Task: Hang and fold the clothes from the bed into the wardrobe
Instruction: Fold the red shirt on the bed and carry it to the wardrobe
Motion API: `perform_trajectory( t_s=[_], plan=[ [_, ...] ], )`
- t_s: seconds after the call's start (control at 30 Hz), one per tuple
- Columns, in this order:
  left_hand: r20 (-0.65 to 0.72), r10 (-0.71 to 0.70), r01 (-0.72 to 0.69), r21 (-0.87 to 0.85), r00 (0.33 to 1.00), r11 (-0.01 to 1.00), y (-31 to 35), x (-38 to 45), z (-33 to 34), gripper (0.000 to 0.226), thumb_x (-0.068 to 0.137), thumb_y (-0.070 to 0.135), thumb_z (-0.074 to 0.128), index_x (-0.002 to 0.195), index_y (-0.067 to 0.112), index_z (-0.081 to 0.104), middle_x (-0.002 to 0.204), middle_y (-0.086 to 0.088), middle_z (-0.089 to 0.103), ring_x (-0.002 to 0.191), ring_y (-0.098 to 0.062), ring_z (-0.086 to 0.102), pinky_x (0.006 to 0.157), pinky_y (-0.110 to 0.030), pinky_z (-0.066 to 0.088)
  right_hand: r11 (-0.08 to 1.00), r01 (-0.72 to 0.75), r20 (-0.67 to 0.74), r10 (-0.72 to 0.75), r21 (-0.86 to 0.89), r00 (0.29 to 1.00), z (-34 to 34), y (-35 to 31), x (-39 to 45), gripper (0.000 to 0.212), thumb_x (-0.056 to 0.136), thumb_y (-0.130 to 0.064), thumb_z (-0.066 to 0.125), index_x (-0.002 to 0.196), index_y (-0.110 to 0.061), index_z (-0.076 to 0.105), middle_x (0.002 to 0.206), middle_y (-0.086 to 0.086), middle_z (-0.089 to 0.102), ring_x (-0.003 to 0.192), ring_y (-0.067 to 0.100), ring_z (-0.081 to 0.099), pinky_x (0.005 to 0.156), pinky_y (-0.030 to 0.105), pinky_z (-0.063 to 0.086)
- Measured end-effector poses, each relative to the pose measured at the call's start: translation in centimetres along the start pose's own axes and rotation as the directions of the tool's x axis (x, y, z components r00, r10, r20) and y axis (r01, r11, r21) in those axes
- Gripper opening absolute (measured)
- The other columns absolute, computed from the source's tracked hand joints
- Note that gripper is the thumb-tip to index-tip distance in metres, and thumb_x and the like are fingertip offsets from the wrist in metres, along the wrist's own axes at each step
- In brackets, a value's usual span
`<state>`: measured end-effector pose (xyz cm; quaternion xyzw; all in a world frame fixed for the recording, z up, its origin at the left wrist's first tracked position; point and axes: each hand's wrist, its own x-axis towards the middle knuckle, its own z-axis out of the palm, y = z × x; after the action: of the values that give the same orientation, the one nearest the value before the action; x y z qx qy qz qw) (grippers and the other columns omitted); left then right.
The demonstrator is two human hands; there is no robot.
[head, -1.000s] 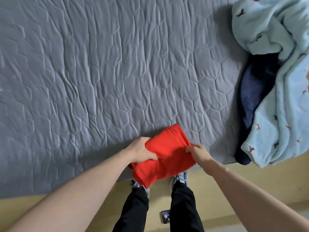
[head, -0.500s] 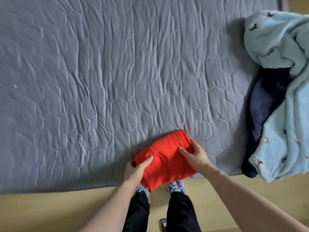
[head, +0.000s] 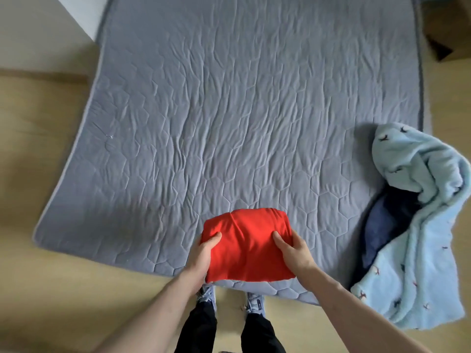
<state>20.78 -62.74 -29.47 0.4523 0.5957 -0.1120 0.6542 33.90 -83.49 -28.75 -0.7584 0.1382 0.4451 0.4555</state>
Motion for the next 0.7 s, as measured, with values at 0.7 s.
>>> perform_trajectory(
  t_s=[0.7],
  plan=[
    [-0.425,0.313,-0.467,-0.33,0.849,0.82,18.2,-33.3,-24.4,0.025,0.092,0.038,0.073,0.11,0.021,0.068,0.109,-0.003,0.077,0.104,-0.022,0.072,0.102,-0.045,0.053,0.805,0.562,0.376,-0.469,-0.19,0.799,14.8,-32.9,-30.1,0.033,0.098,-0.038,0.066,0.128,-0.025,0.064,0.109,-0.01,0.07,0.107,0.012,0.065,0.101,0.029,0.047]
  ],
)
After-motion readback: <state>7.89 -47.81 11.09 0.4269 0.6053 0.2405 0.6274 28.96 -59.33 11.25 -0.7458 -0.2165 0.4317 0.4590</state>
